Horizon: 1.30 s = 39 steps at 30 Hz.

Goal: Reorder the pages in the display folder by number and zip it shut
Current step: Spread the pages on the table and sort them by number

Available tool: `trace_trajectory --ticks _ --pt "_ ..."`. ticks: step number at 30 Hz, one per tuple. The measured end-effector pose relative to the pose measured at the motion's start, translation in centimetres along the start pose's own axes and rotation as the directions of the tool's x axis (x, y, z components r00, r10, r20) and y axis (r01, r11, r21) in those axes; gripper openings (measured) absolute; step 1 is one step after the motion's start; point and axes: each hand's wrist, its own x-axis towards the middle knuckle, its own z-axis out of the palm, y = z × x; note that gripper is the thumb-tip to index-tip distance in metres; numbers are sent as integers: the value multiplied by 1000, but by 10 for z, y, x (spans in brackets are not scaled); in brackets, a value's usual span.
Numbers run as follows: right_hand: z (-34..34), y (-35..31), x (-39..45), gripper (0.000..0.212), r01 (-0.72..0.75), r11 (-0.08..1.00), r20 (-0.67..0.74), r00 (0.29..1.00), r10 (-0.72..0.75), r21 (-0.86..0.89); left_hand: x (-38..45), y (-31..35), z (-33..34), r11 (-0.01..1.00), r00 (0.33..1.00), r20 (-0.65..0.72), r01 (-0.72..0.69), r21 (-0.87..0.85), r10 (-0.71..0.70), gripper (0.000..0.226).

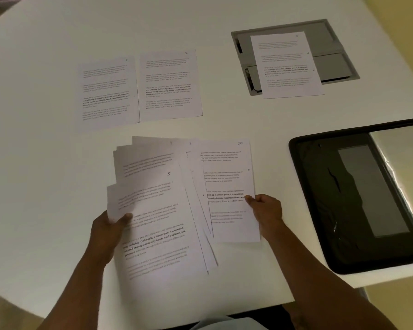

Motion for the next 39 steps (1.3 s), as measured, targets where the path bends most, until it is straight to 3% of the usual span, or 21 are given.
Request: trace_trajectory --ticks 2,3,5,7,8,11,15,18,21,25,33,36,39 --pt "-2 0 0 18 93 982 -20 995 -98 -166 3 -1 -2 997 998 50 32 -72 -28 29" --pt "-2 -1 -2 19 188 929 -74 972 -222 -318 5 -1 -1 992 996 71 59 -109 -51 27" --pt "3 -1 -9 37 382 763 -161 834 -528 -522 6 0 2 980 988 125 114 -162 -95 25" --pt "13 -6 -20 45 549 700 -127 738 -662 -457 6 1 9 962 973 194 164 -219 -122 24" --pt "19 -9 -25 44 592 701 -77 740 -669 -398 6 1 12 954 965 224 190 -231 -138 25" --pt "31 -15 -30 45 560 753 84 817 -570 -345 6 -2 17 937 945 286 238 -255 -162 29" --pt "37 -31 -30 51 389 848 270 914 -304 -361 4 -6 17 916 920 350 283 -286 -175 35" --pt "39 -33 -27 34 246 952 305 934 -184 -182 4 -10 13 914 916 361 287 -288 -174 34" --pt "41 -31 -24 8 285 944 311 924 -223 -168 3 -10 9 913 908 379 295 -282 -176 33" --pt "43 -34 -23 9 300 940 291 925 -245 -164 5 -9 7 923 913 366 285 -258 -180 29" --pt "22 -42 -5 21 81 996 234 970 -73 -28 18 -12 0 930 935 291 276 -242 -202 37" --pt "16 -50 -7 18 71 996 275 958 -83 51 22 -12 -2 934 943 273 260 -246 -190 40" --pt "24 -52 -18 20 155 988 309 939 -148 2 24 -10 2 953 940 294 235 -189 -173 36"
